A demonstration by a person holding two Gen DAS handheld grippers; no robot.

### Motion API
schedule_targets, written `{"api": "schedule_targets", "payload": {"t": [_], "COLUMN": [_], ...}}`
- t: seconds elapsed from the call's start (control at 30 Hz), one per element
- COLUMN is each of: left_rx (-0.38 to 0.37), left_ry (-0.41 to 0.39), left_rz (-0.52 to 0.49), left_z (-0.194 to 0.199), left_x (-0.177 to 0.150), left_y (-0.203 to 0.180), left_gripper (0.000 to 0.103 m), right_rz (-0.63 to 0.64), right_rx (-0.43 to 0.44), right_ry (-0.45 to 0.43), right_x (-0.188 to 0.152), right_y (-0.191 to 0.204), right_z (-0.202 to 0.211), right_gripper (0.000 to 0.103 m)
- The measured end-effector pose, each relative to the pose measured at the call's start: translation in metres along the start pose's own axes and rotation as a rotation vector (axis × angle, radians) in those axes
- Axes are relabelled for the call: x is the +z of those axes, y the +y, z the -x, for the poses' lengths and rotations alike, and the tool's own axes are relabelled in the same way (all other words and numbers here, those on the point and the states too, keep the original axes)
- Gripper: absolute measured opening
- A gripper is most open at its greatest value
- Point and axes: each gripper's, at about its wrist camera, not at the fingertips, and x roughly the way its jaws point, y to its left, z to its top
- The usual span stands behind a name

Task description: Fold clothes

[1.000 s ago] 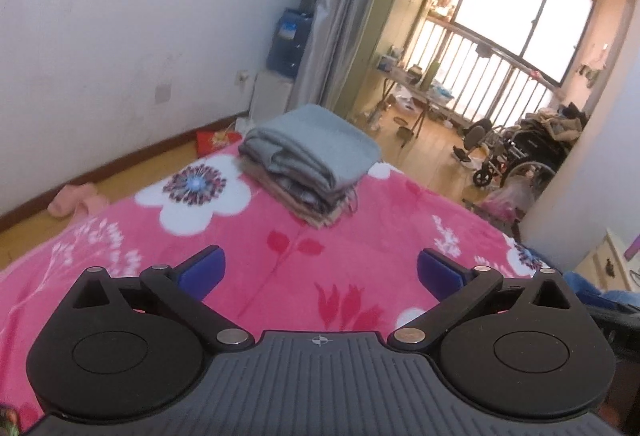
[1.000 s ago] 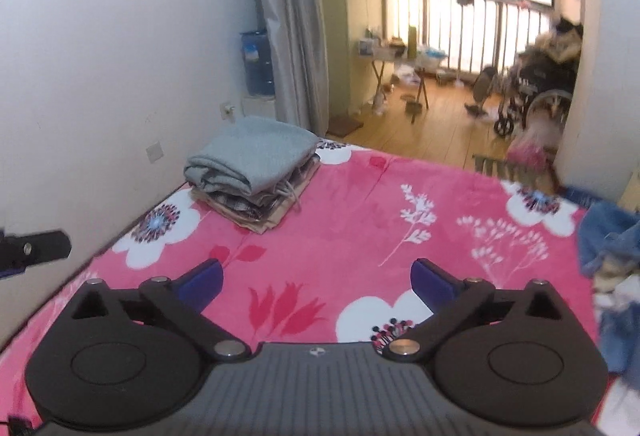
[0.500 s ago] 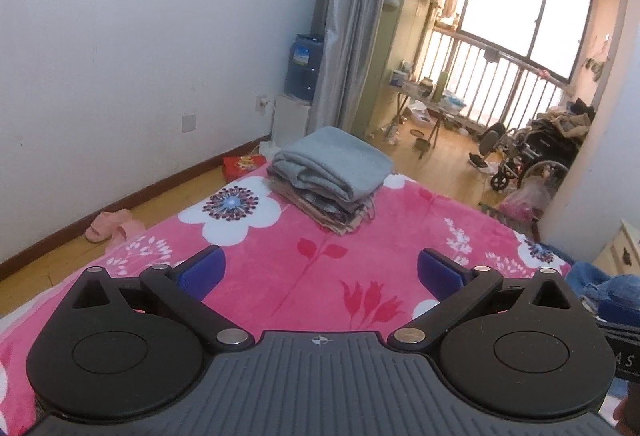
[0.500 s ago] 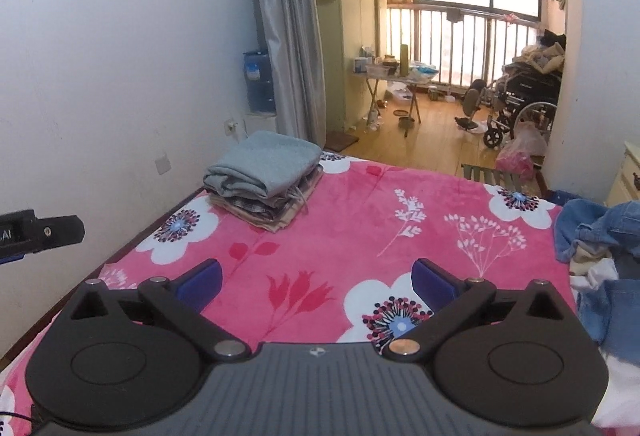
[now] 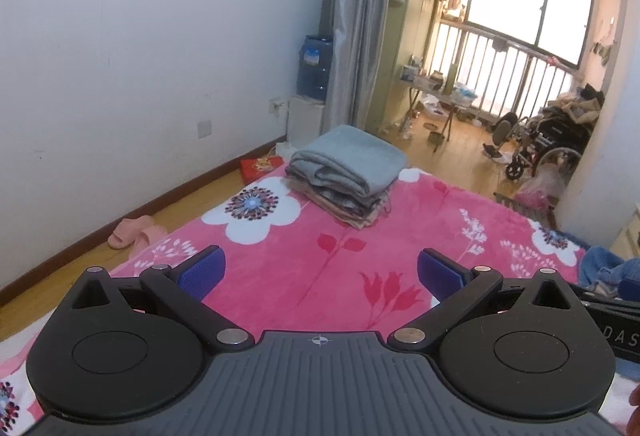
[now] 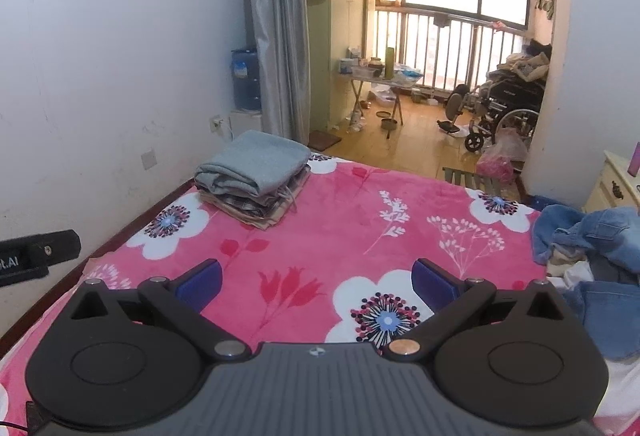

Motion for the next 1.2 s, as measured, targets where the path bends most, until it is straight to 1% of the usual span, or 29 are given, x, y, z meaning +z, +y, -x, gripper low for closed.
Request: {"api": "schedule_targets", "payload": {"t": [0.1, 0.17, 0.3, 0.37, 0.47, 0.6, 0.87, 1.2], "left_rx": [-0.015, -0.029, -0.006, 0.003, 0.018, 0.029, 0.069, 0.103], "left_ry": [0.001, 0.016, 0.045, 0.057, 0.088, 0.125, 0.123, 0.144], "left_rz": [-0.009, -0.009, -0.02, -0.033, -0.052, -0.043, -0.074, -0.059], "left_z": [0.003, 0.004, 0.002, 0.0, -0.003, -0.007, -0.003, 0.001], "left_x": [-0.001, -0.002, -0.007, -0.01, -0.013, -0.015, -0.018, -0.02], "left_y": [-0.002, -0.003, -0.008, -0.012, -0.015, -0.016, -0.023, -0.022], "left_gripper": [0.103, 0.103, 0.103, 0.103, 0.103, 0.103, 0.103, 0.103], "right_rz": [0.003, 0.005, 0.012, 0.023, 0.05, 0.043, 0.034, 0.019], "right_rx": [-0.003, -0.014, -0.026, -0.019, -0.035, -0.027, -0.031, -0.017], "right_ry": [0.001, -0.002, 0.021, 0.031, 0.05, 0.081, 0.11, 0.137], "right_x": [0.002, 0.002, 0.001, -0.002, -0.006, -0.007, -0.008, -0.012], "right_y": [0.004, 0.006, 0.01, 0.011, 0.013, 0.01, 0.001, -0.005], "right_z": [0.002, 0.004, 0.003, 0.002, -0.003, -0.009, -0.014, -0.015], "right_gripper": [0.103, 0.103, 0.103, 0.103, 0.103, 0.103, 0.103, 0.103]}}
